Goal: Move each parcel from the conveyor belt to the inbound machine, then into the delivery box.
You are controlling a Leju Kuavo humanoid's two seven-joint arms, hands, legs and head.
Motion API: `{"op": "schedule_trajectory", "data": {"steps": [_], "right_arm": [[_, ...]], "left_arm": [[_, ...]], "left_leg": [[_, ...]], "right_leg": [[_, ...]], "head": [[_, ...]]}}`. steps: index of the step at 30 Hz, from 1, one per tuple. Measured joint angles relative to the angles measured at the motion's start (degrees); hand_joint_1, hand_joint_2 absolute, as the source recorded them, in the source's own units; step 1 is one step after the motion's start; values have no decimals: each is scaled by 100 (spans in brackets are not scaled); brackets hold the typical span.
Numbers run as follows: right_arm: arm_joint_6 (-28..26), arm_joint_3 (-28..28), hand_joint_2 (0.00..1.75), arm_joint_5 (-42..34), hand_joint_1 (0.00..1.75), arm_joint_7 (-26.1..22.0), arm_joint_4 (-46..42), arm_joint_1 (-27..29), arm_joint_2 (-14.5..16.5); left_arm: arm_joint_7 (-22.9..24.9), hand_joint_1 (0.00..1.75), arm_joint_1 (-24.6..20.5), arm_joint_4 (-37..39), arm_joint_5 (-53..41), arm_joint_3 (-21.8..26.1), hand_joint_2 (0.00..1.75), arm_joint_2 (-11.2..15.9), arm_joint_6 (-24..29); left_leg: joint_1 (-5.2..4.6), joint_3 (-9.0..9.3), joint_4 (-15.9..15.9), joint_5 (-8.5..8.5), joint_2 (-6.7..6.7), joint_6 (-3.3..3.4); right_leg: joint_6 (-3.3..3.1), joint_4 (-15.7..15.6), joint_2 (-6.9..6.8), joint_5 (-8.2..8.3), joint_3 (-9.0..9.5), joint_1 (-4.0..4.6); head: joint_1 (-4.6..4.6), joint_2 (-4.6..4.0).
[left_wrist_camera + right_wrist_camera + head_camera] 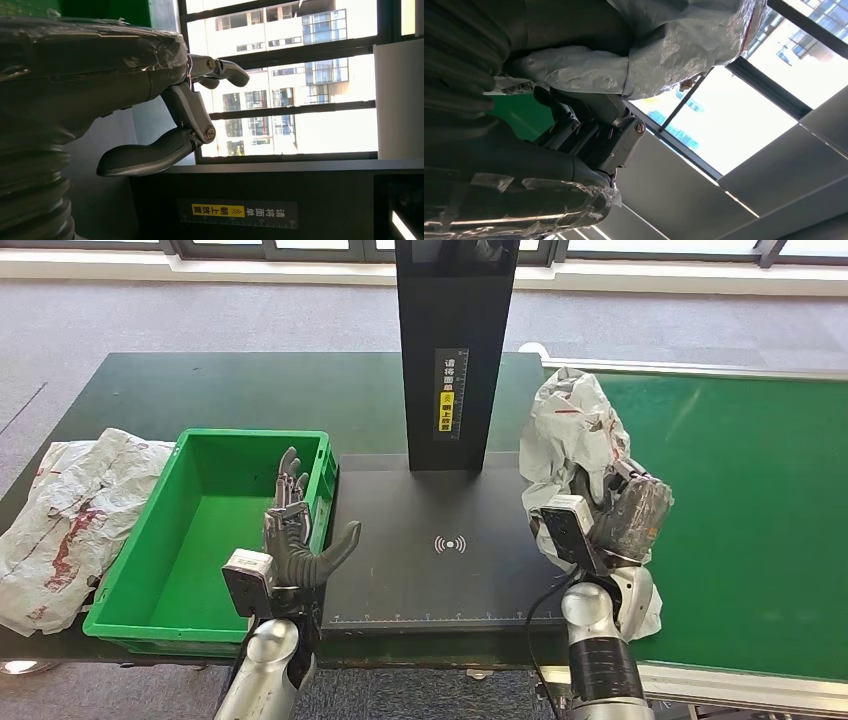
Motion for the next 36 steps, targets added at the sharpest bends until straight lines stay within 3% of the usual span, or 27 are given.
{"op": "schedule_trajectory", "data": {"steps": [13,25,33,36], "right_arm": [[176,260,175,-116,175,-117,-158,74,115],[632,1252,175,-35,175,-201,-155,91,262],[661,1414,175,-38,175,-186,-155,86,271],[1080,1516,175,-113,175,-59,-39,44,289]], "left_arm": [[0,0,-1,5,0,1,175,0,-35],[0,0,-17,102,-3,1,175,0,-188],[0,0,-19,121,1,1,175,0,-190],[0,0,-23,133,12,1,175,0,-190]], "left_leg": [[0,0,-1,0,2,0],[1,0,0,1,1,-1],[0,-1,0,1,0,-1],[1,-2,-2,0,5,-2]], "right_leg": [[0,0,2,0,-1,1],[0,0,1,0,-3,1],[0,0,1,0,-2,1],[-1,0,5,1,-3,2]], "head": [[0,-1],[-1,0],[0,1],[0,1]]}}
